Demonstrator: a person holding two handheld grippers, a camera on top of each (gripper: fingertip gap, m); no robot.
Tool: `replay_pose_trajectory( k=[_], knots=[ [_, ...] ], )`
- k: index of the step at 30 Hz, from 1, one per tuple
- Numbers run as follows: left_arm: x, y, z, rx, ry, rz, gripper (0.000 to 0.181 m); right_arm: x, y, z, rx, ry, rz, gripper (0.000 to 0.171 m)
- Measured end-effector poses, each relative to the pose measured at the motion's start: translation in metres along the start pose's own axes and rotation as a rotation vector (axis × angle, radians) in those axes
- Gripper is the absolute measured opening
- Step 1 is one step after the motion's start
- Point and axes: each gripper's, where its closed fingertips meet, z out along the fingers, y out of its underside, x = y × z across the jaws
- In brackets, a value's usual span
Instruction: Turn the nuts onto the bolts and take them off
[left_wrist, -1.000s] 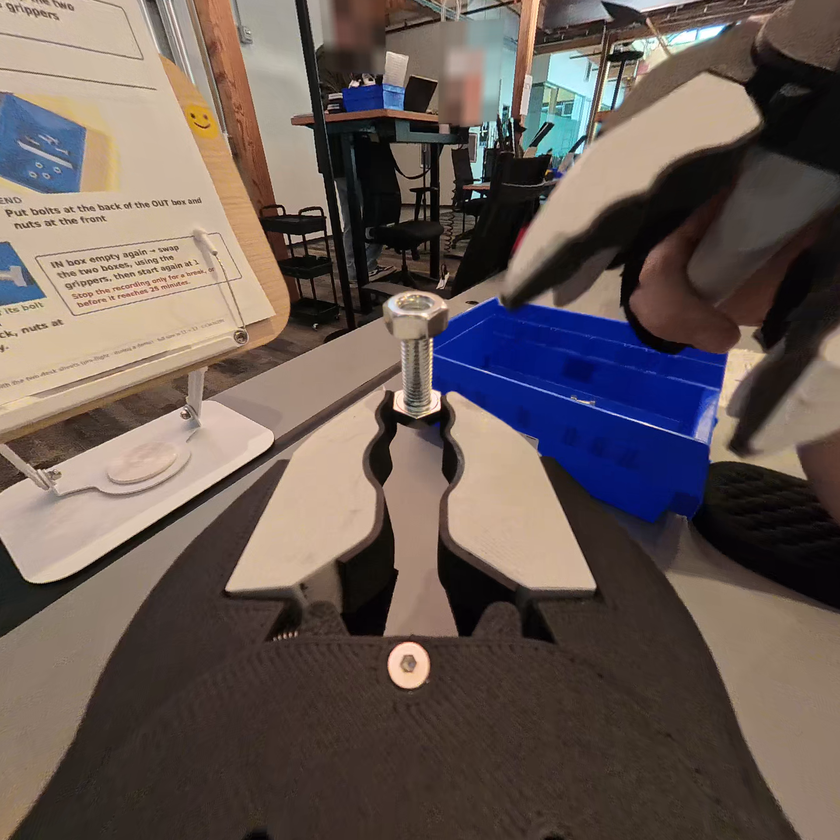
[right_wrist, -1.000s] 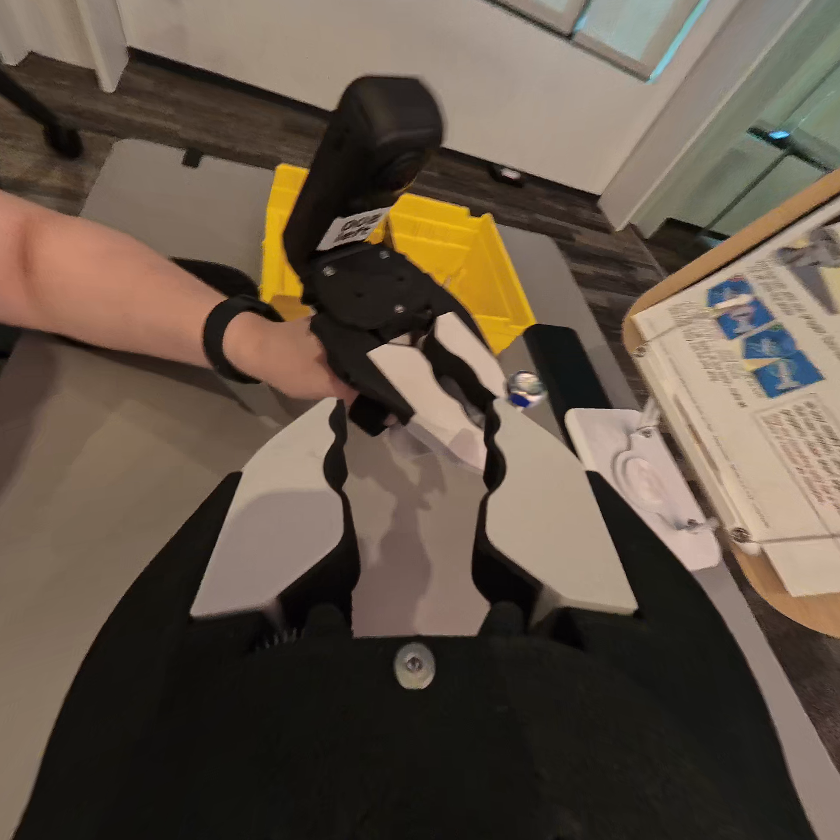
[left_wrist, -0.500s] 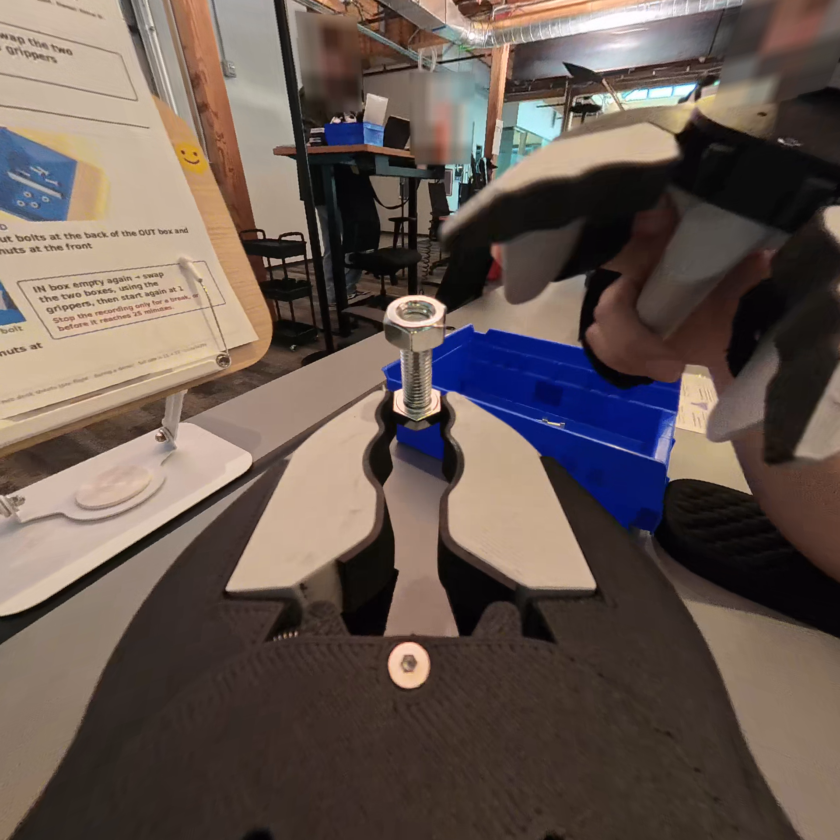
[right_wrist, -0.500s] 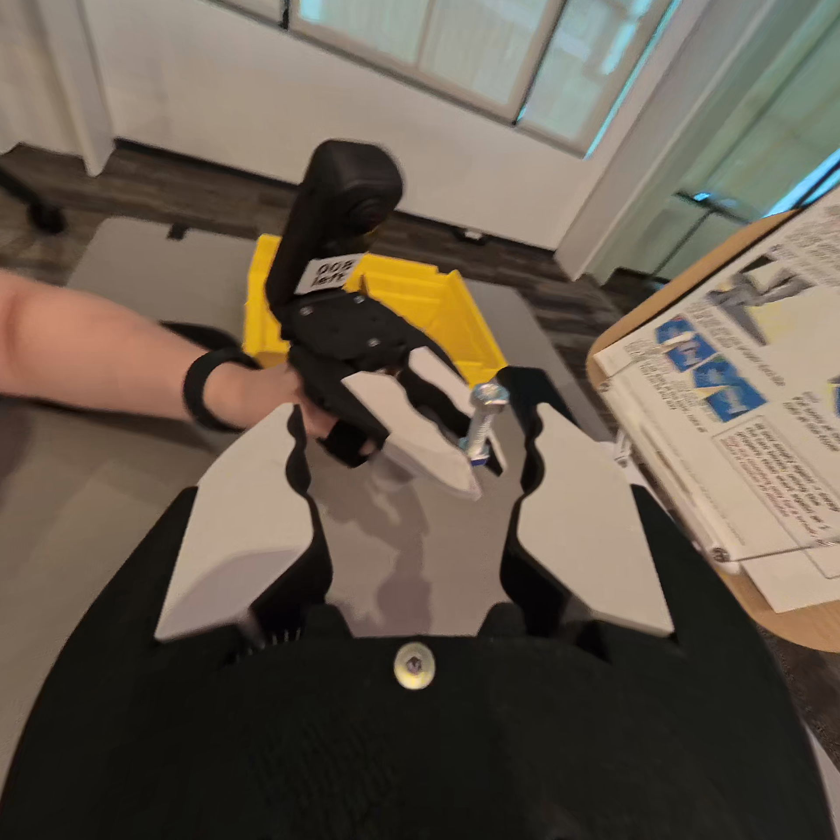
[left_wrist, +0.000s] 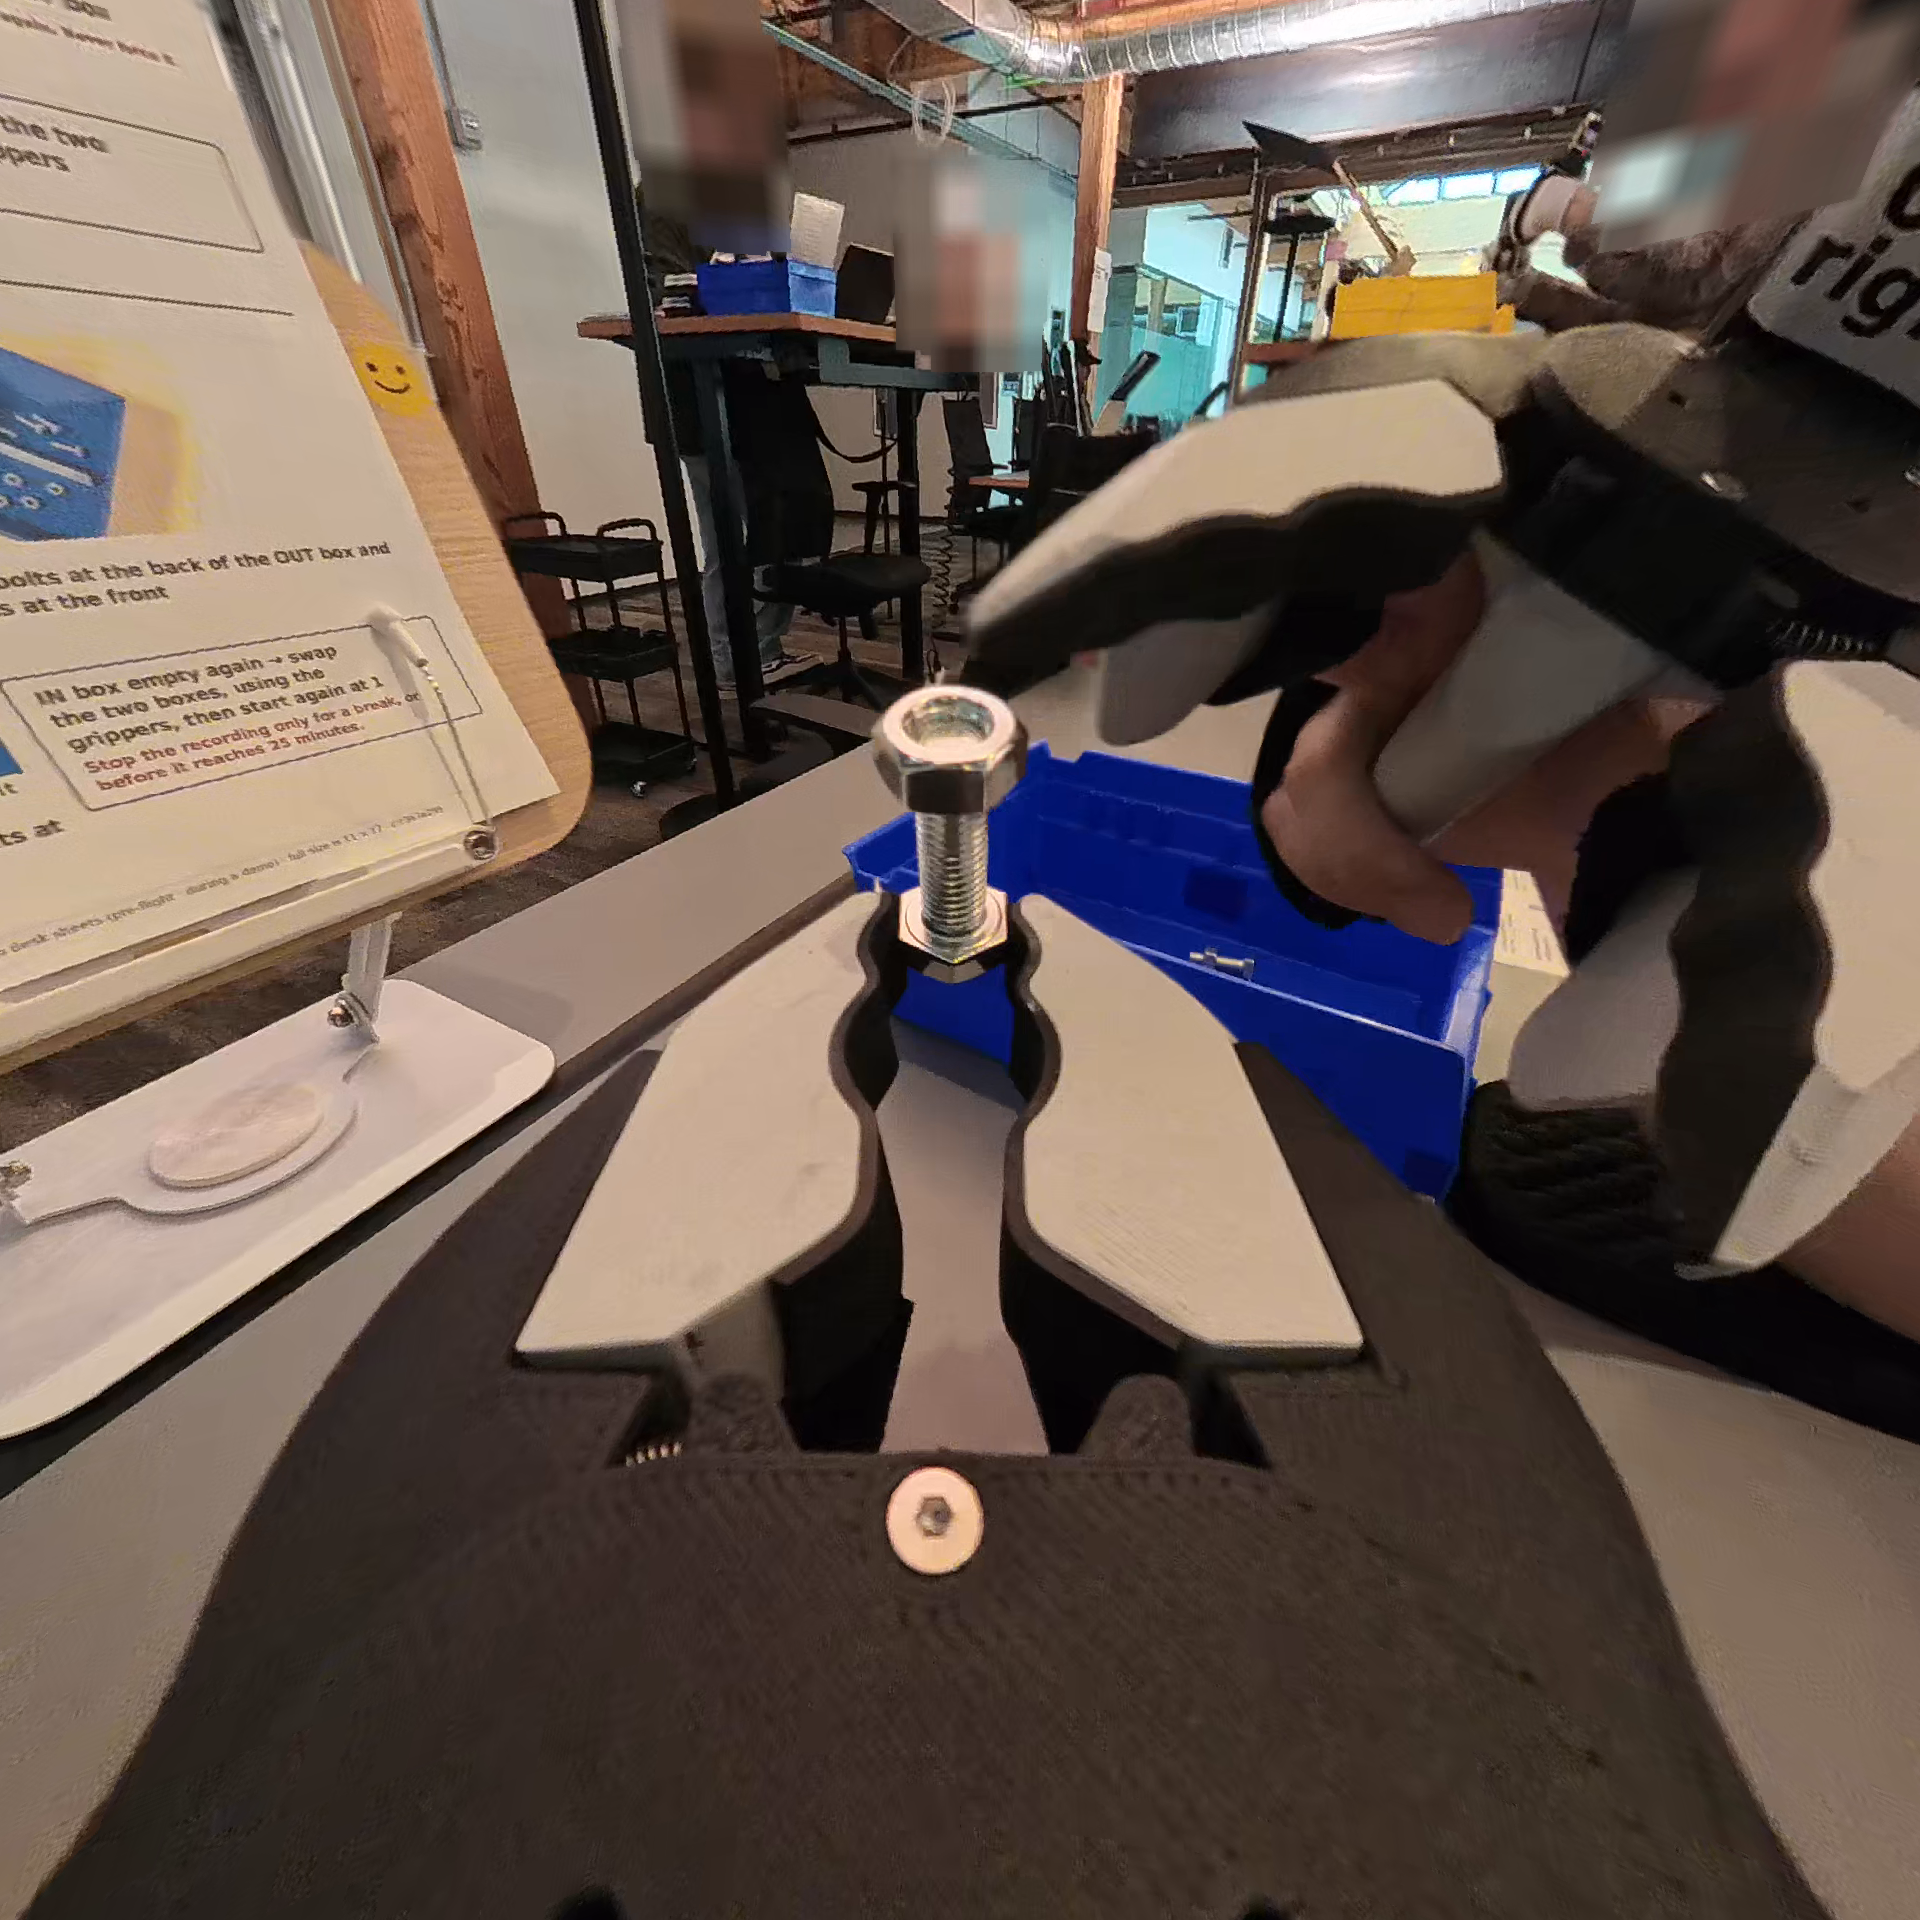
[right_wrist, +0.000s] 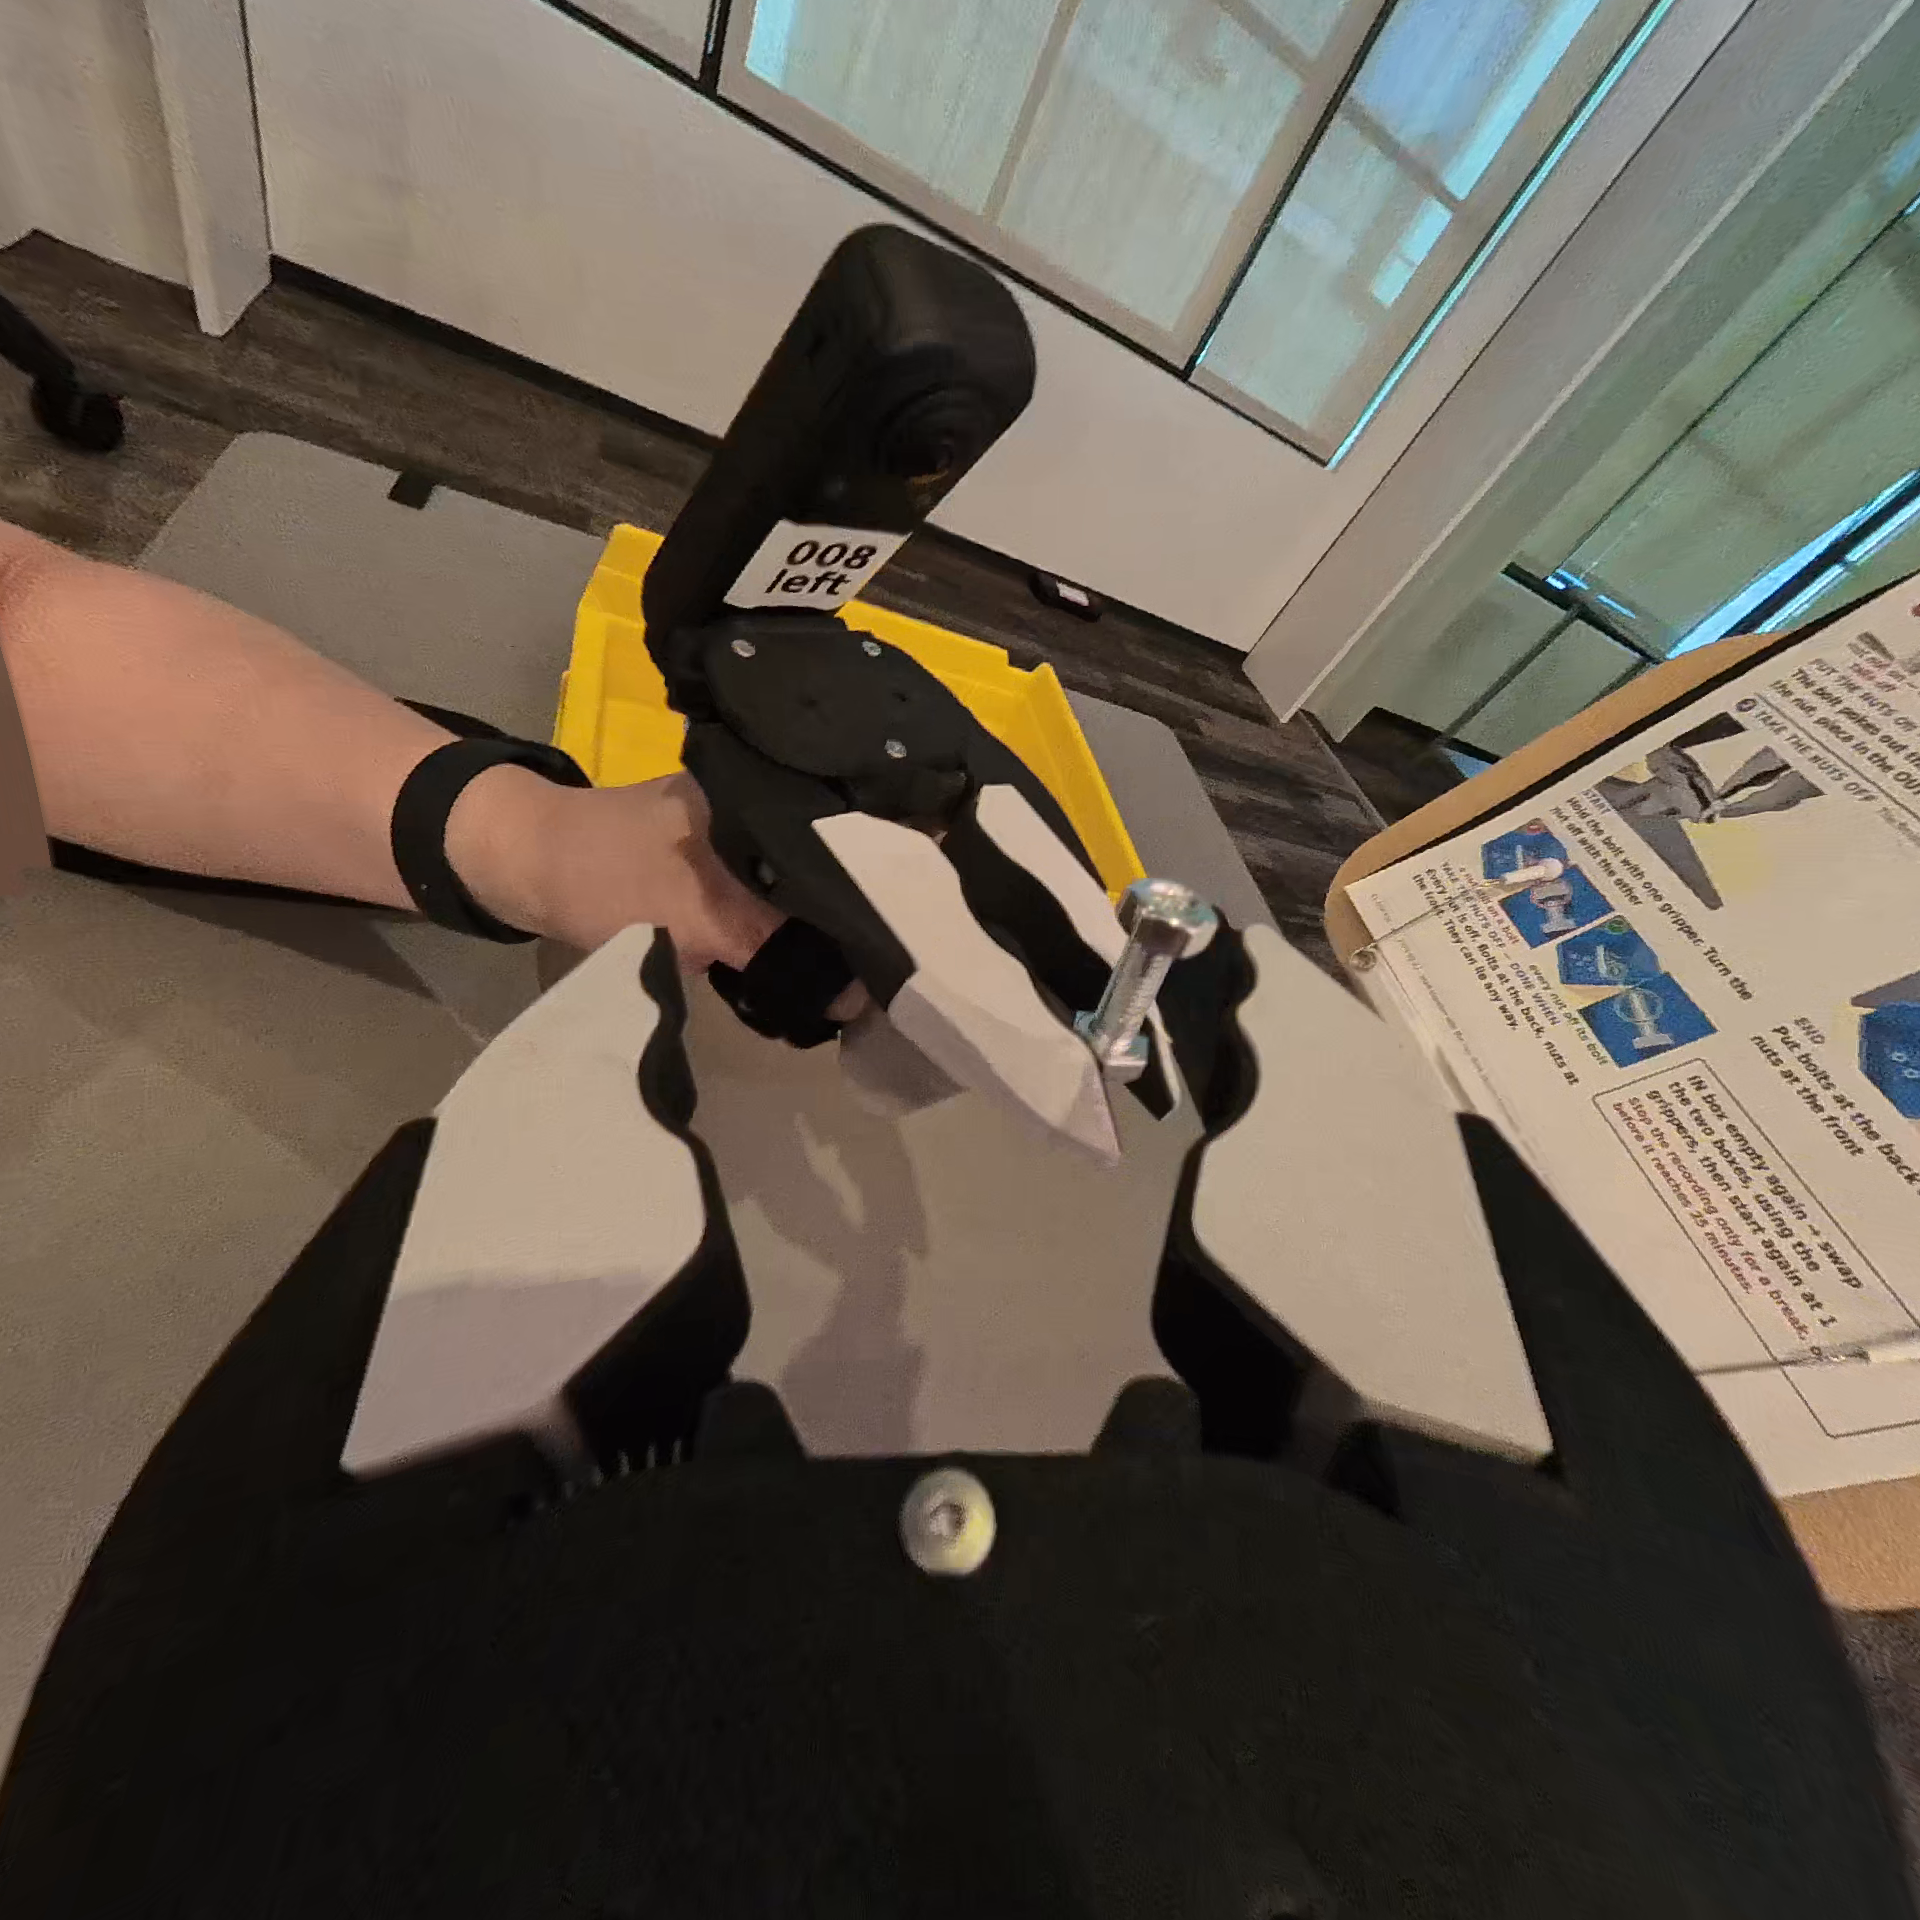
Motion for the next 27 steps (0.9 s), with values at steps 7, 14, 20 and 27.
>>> replay_pose_trajectory(
  k=[7, 14, 20, 27],
  knots=[
    [0.007, 0.004, 0.004, -0.048, 0.009, 0.028, 0.018, -0.008, 0.009, 0.004, -0.066, -0.018, -0.059, 0.102],
    [0.021, -0.009, 0.000, -0.030, 0.054, 0.050, 0.018, 0.002, -0.013, -0.008, 0.023, 0.037, -0.011, 0.098],
    [0.023, -0.009, 0.000, -0.047, 0.043, 0.071, 0.018, -0.012, 0.000, -0.003, -0.052, -0.033, -0.064, 0.100],
    [0.014, -0.013, -0.005, -0.029, 0.049, 0.027, 0.018, -0.004, -0.011, -0.011, -0.009, 0.006, -0.045, 0.088]
  ],
)
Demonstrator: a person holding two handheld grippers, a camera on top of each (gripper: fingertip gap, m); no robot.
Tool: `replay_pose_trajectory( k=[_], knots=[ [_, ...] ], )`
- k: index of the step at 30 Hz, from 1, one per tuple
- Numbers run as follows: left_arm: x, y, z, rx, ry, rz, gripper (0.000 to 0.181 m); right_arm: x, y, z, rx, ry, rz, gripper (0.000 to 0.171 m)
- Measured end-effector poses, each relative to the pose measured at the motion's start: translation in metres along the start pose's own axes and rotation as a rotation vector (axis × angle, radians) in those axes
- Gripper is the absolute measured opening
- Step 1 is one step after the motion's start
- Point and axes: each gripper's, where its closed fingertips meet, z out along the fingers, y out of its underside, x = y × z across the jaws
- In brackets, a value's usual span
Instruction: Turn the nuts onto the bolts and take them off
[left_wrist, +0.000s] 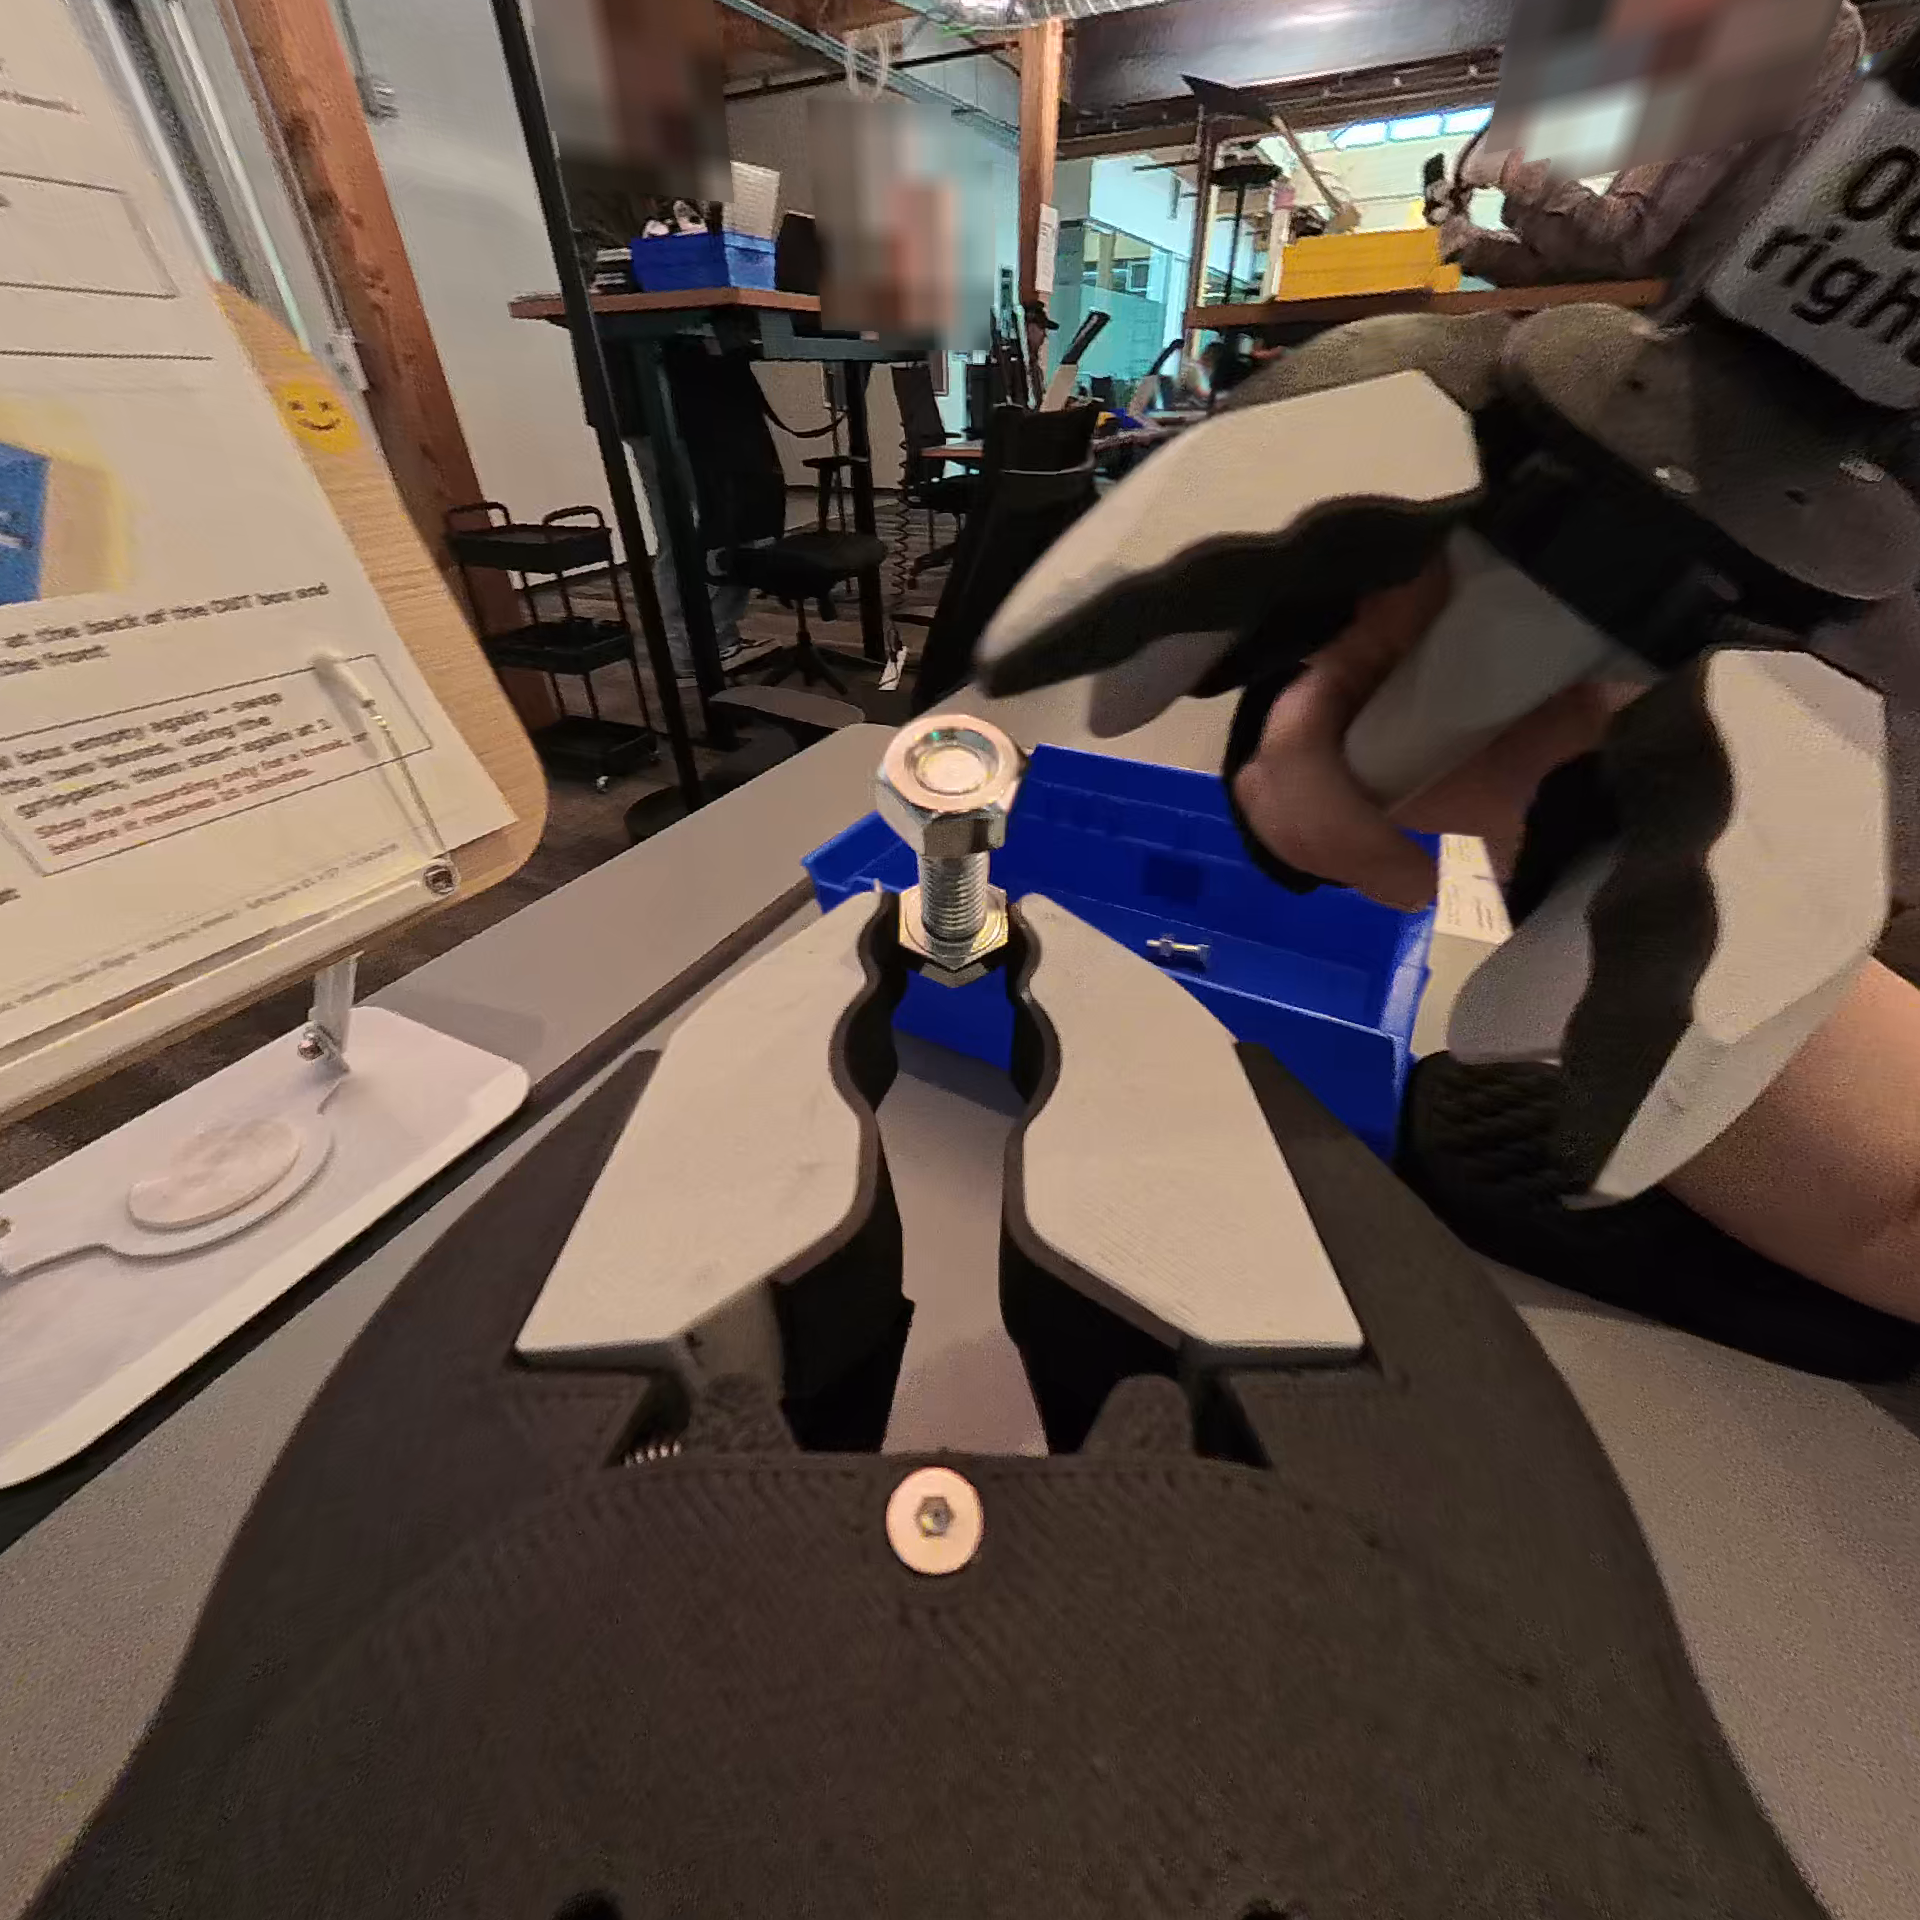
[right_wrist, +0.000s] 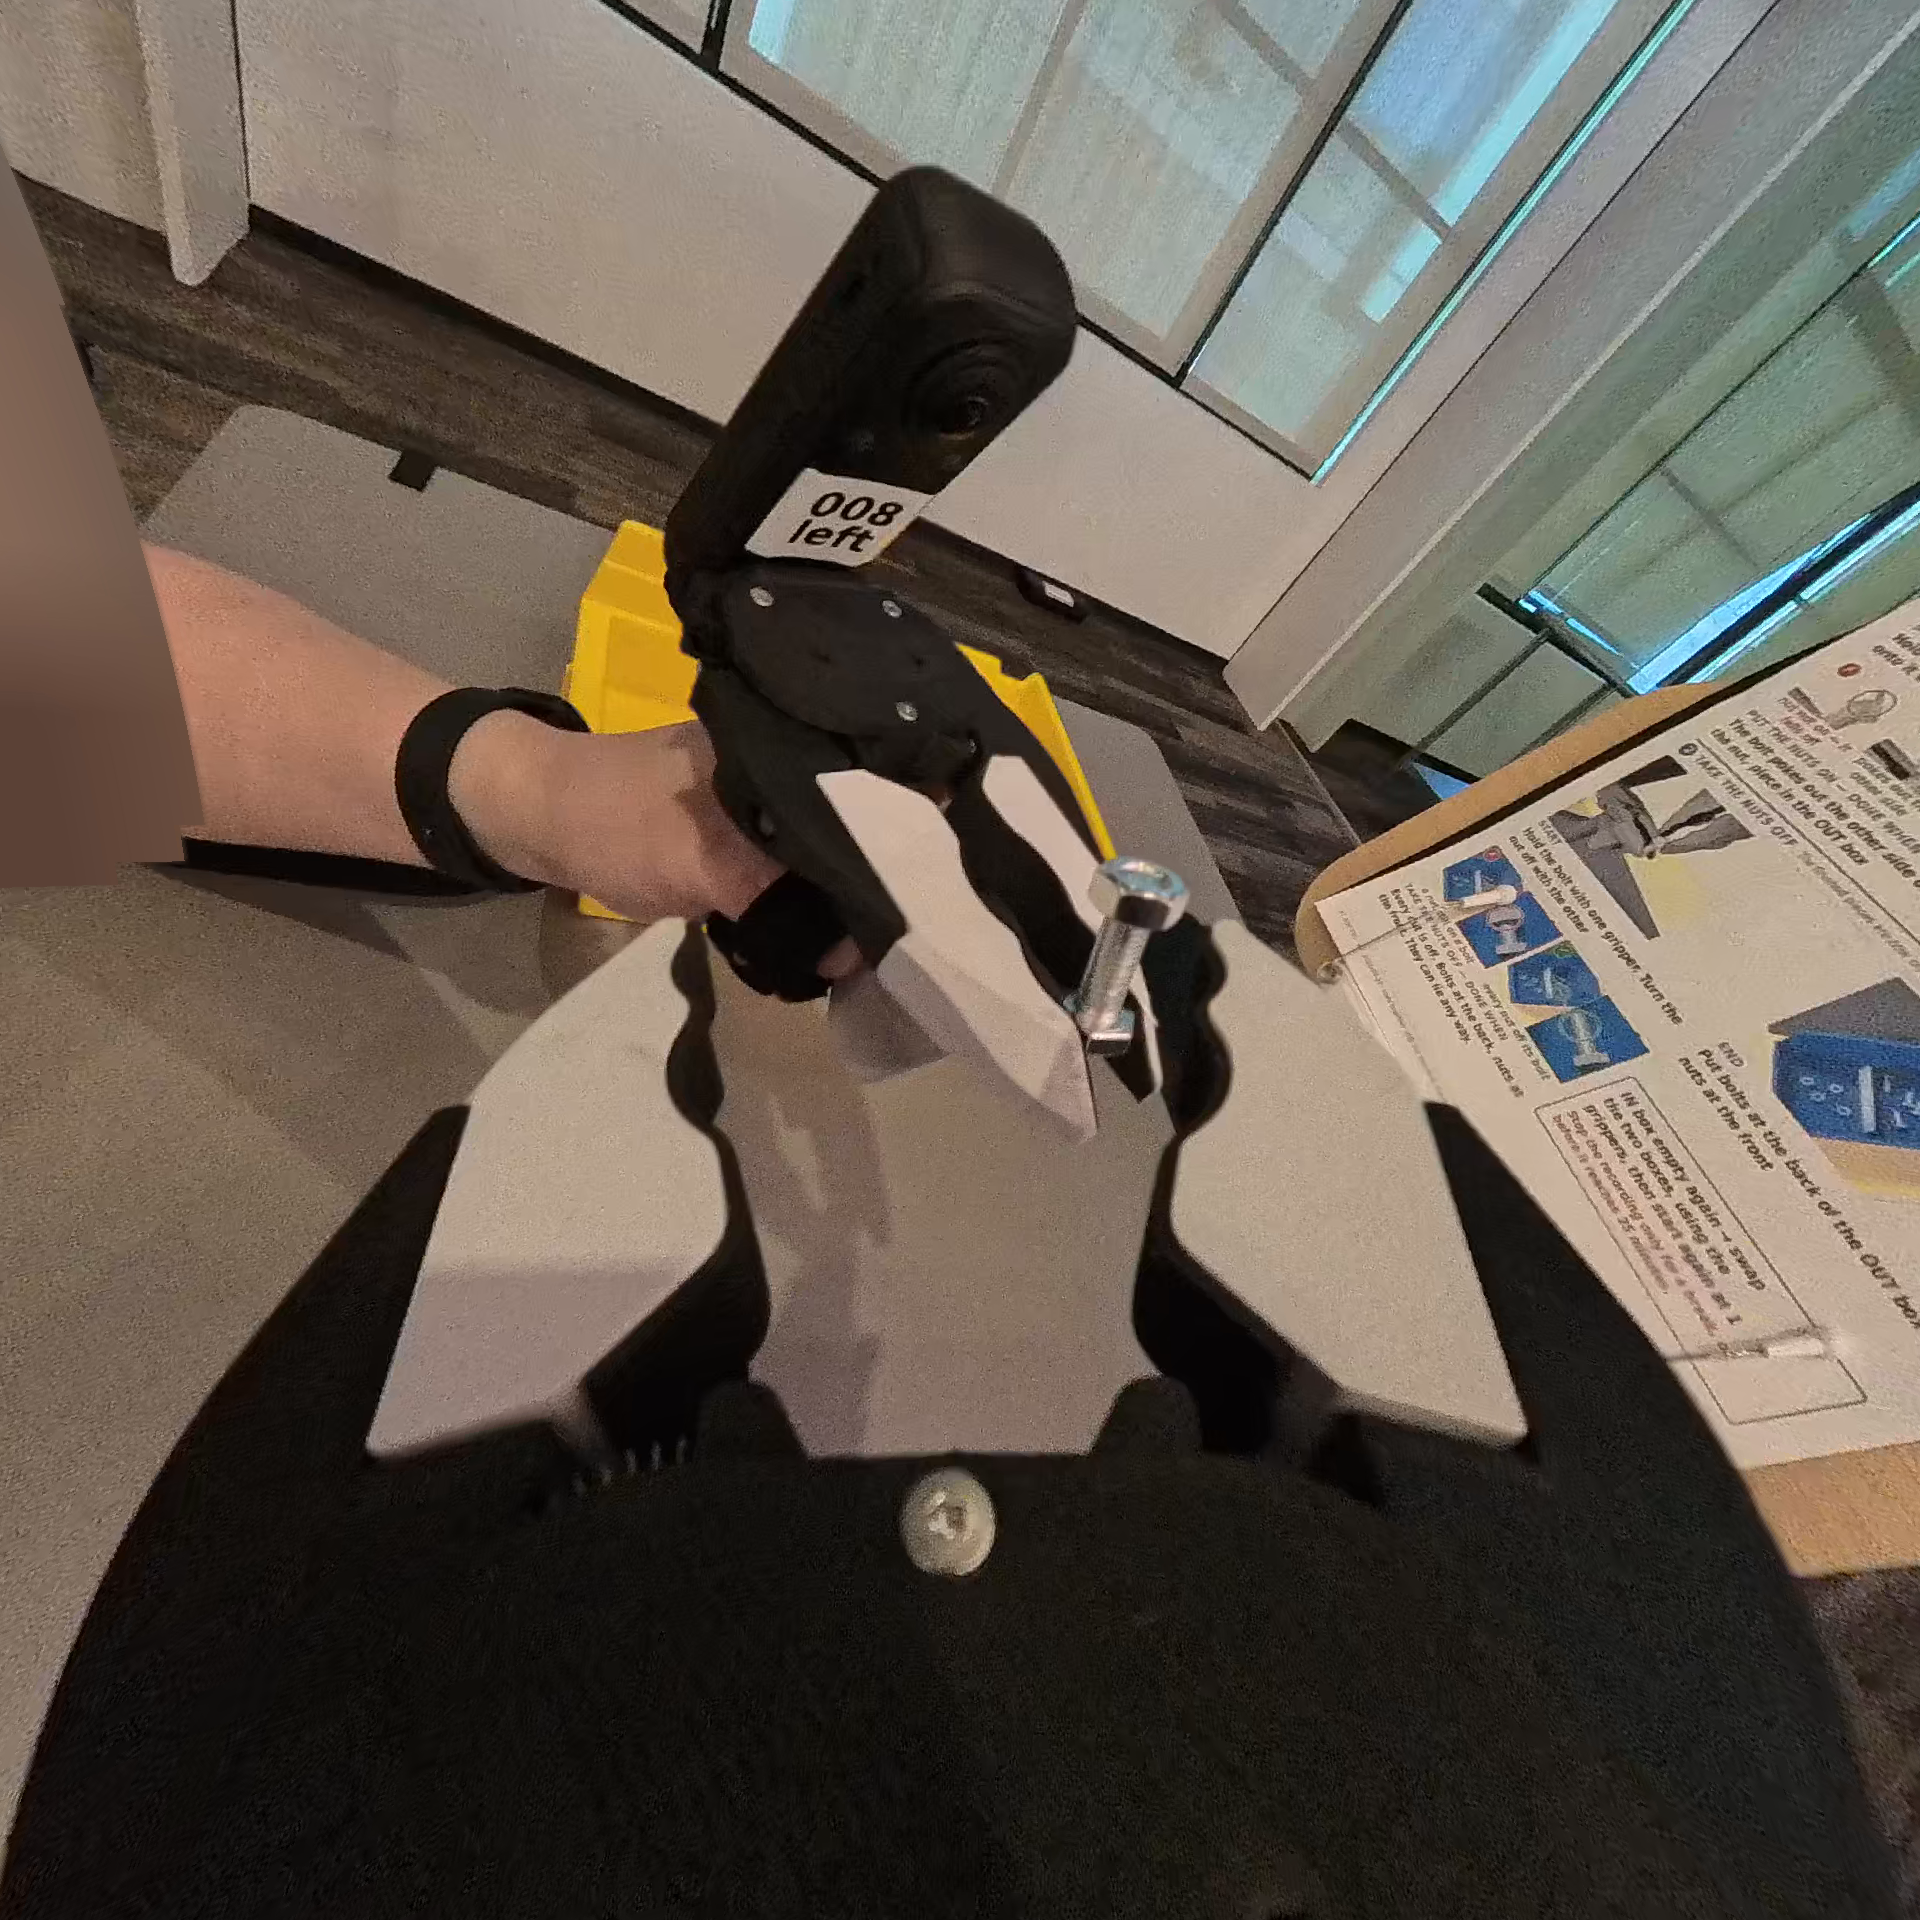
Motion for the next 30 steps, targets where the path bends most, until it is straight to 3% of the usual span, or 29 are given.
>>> replay_pose_trajectory(
  k=[7, 9, 13, 20, 21, 23, 24, 30],
  knots=[
    [0.006, 0.005, 0.004, -0.029, 0.015, 0.011, 0.018, -0.010, 0.009, 0.005, -0.048, -0.056, -0.007, 0.092],
    [-0.003, 0.001, -0.001, -0.006, 0.007, -0.033, 0.017, -0.023, 0.007, -0.006, -0.060, -0.143, -0.010, 0.072],
    [0.000, -0.001, -0.001, 0.000, 0.019, -0.010, 0.018, 0.000, -0.001, -0.007, -0.023, 0.001, -0.001, 0.085],
    [0.014, 0.008, 0.007, -0.052, 0.051, 0.026, 0.018, -0.011, 0.014, 0.006, -0.091, -0.038, -0.052, 0.094],
    [0.010, 0.008, 0.006, -0.051, 0.042, 0.013, 0.018, -0.014, 0.014, 0.001, -0.103, -0.059, -0.067, 0.092],
    [0.002, 0.004, 0.002, -0.028, 0.028, -0.013, 0.017, -0.021, 0.009, -0.010, -0.089, -0.116, -0.054, 0.073],
    [0.002, 0.003, 0.000, -0.025, 0.035, -0.020, 0.017, -0.018, 0.003, -0.012, -0.056, -0.098, -0.042, 0.073],
    [0.020, 0.007, 0.008, -0.056, 0.066, 0.045, 0.018, -0.003, 0.010, 0.005, -0.053, -0.008, -0.021, 0.092]
  ],
)
